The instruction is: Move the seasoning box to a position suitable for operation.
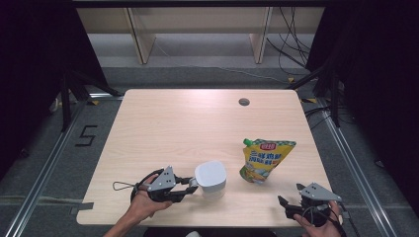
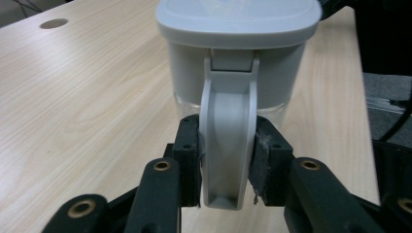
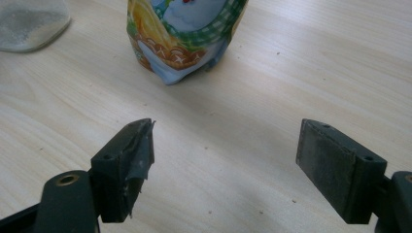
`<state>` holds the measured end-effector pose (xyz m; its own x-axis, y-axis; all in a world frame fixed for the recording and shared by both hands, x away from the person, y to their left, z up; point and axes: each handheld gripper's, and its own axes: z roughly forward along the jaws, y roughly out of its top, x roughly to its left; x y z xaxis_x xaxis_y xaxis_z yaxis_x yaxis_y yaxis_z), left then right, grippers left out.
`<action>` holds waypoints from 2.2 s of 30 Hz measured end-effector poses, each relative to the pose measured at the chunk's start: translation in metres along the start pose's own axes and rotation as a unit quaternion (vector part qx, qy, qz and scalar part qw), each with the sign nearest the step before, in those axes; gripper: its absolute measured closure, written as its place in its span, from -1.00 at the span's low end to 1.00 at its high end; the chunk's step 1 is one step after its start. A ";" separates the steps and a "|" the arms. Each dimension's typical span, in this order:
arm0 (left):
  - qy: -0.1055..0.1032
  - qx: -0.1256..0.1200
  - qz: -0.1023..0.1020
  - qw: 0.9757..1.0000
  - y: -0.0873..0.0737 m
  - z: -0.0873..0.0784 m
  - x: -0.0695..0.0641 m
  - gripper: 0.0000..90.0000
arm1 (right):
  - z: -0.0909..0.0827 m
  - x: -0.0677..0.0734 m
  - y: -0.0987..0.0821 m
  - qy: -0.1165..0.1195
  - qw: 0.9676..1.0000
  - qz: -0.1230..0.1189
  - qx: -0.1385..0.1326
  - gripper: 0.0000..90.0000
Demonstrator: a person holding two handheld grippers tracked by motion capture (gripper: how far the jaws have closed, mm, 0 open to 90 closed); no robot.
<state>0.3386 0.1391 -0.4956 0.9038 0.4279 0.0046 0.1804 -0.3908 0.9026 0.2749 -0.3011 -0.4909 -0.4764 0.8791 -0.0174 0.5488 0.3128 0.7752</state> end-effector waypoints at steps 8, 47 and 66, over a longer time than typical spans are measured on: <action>0.005 0.000 0.004 1.000 -0.001 0.001 0.005 0.52 | 0.001 -0.003 0.000 -0.003 1.000 -0.020 -0.003 -0.50; -0.011 -0.023 -0.043 0.999 0.012 -0.018 -0.008 -0.29 | 0.001 -0.006 -0.001 0.003 1.000 -0.009 -0.002 -0.50; 0.006 -0.018 -0.078 0.997 0.032 -0.033 -0.016 -0.44 | 0.001 -0.007 -0.001 0.006 1.000 -0.015 -0.004 -0.50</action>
<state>0.3169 0.1471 -0.4528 0.8607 0.4917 -0.1318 0.3045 -0.2897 0.9074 0.2784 -0.3073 -0.4923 -0.5007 0.8650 -0.0337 0.5285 0.3363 0.7795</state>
